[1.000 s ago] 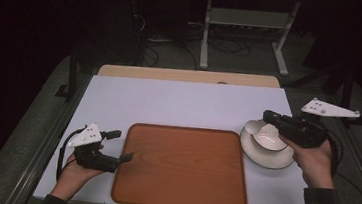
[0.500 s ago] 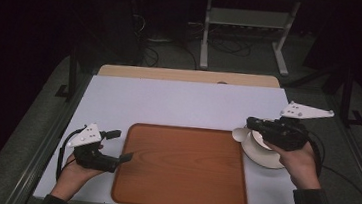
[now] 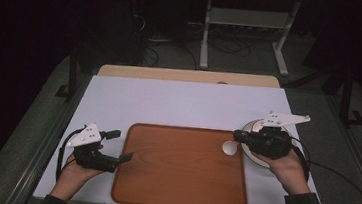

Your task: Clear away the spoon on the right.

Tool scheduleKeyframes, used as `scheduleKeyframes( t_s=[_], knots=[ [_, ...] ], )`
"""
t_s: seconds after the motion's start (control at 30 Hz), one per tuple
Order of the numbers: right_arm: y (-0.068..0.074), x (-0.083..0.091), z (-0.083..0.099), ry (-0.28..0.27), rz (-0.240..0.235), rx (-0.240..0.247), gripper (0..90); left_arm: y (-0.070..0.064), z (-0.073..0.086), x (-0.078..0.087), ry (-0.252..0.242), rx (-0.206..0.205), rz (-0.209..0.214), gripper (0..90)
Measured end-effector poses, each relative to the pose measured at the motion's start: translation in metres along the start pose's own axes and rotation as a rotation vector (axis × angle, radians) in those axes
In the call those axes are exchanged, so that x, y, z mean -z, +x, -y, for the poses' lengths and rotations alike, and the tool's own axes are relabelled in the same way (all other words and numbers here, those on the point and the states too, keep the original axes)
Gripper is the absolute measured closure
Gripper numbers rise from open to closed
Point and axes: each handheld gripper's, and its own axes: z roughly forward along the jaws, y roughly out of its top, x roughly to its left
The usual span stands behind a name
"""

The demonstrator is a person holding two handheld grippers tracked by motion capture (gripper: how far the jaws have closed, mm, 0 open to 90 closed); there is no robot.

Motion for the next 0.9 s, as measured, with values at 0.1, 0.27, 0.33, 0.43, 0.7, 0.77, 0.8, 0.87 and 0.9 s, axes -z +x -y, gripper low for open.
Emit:
scheduleKeyframes(
  t_s=[0.1,0.27,0.33,0.43,0.7,0.77,0.8,0.87,0.9],
  knots=[
    [0.003,-0.004,0.003,0.026,-0.014,0.004,83.9,-0.001,0.0,0.0,0.0,0.0,0.002,11.1],
    [0.005,-0.011,0.007,0.074,-0.039,0.007,83.9,0.0,0.0,-0.001,0.002,0.0,0.004,11.1],
    [0.006,-0.013,0.008,0.087,-0.043,0.009,83.9,0.0,0.0,-0.001,0.004,0.0,0.005,11.1],
    [0.006,-0.017,0.008,0.109,-0.049,0.013,83.8,0.0,0.0,-0.001,0.004,0.002,0.006,11.1],
    [0.006,-0.029,0.005,0.149,-0.067,0.033,83.7,-0.001,0.0,-0.002,0.005,0.001,0.008,11.1],
    [0.006,-0.033,0.003,0.147,-0.074,0.035,83.7,-0.001,0.0,-0.002,0.005,0.002,0.008,11.1],
    [0.006,-0.035,0.002,0.148,-0.079,0.037,83.7,-0.001,0.0,-0.002,0.005,0.002,0.008,11.1],
    [0.008,-0.04,-0.001,0.152,-0.09,0.045,83.7,-0.001,0.0,-0.002,0.004,0.002,0.009,11.1],
    [0.009,-0.043,-0.003,0.155,-0.092,0.051,83.7,-0.001,0.0,-0.002,0.004,0.002,0.009,11.1]
  ],
)
